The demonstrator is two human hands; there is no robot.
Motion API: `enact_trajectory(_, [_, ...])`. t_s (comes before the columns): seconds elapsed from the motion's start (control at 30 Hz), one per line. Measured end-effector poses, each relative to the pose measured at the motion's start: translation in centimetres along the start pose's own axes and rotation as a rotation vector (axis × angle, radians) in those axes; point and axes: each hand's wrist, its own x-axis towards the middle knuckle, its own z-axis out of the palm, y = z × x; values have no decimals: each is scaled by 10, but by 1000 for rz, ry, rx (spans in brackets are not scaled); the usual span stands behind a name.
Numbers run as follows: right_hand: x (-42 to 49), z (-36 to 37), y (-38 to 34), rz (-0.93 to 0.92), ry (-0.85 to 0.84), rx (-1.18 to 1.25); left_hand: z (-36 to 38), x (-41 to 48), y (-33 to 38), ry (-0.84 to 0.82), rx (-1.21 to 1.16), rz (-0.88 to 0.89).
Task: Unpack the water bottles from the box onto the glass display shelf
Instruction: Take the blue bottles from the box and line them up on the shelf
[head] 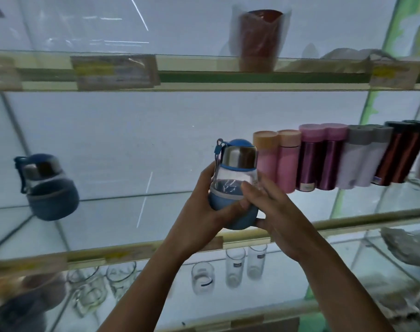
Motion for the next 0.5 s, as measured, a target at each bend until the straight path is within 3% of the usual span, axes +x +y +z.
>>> enact_trajectory(0.5, [52, 131, 23, 31, -222, -35, -132, -35, -20, 183, 119, -43])
